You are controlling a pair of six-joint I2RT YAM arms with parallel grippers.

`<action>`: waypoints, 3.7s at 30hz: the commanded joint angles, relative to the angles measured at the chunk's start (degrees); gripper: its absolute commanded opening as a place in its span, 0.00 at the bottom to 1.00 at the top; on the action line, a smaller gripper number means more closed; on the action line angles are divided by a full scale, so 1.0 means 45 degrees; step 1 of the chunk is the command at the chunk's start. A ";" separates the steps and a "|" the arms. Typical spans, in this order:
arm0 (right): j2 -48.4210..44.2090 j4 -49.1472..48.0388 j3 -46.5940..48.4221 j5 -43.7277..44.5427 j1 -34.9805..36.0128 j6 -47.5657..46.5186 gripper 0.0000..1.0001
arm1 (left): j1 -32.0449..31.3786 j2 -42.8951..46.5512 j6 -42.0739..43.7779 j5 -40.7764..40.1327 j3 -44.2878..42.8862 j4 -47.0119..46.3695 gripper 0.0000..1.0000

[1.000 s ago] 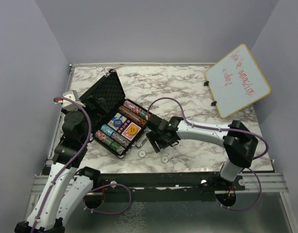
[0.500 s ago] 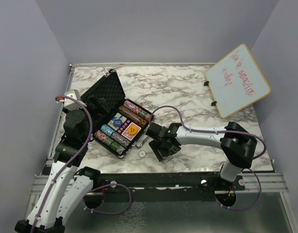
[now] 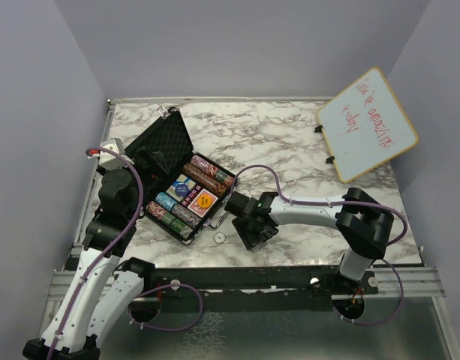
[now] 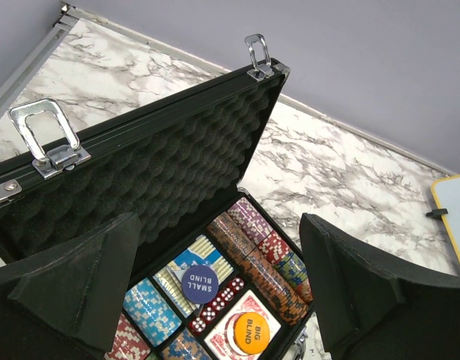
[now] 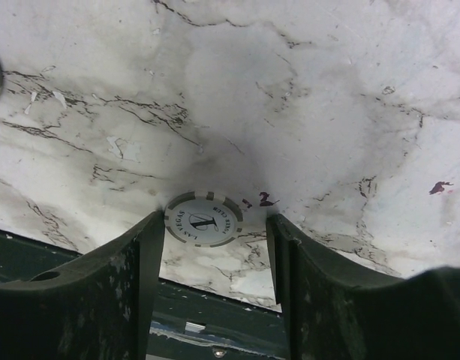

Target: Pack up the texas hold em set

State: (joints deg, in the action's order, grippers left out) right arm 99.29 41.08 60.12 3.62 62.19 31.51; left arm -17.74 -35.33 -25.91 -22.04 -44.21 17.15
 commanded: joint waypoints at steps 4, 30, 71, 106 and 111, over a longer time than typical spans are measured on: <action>0.1179 -0.0806 -0.0420 0.0578 0.0076 0.0390 0.50 | 0.0043 0.0005 -0.0004 0.0211 0.0132 -0.0197 0.95; -0.1407 -0.1363 -0.0792 0.1180 -0.0057 0.0605 0.48 | -0.0023 -0.1622 -0.1070 0.7485 0.0131 0.0811 0.95; -0.4029 -0.6165 -0.1057 0.0974 -0.2157 0.9043 0.49 | -0.3756 -0.2438 -0.4617 0.8157 0.5273 -0.6287 0.77; -0.3578 -0.8033 -0.1330 -0.1067 -0.2455 1.0649 0.54 | -0.3793 -0.3692 -0.4159 0.7443 0.4243 -0.6797 0.00; -0.3767 -0.7168 -0.0860 -0.0084 -0.2608 0.9275 0.71 | -0.3793 -0.2766 -0.3124 0.6008 0.3935 -0.5181 0.00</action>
State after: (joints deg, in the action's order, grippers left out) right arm 82.46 6.61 54.28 0.23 51.09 78.17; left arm -34.63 -51.31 -44.53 11.05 -24.21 -11.16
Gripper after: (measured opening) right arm 0.672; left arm 0.045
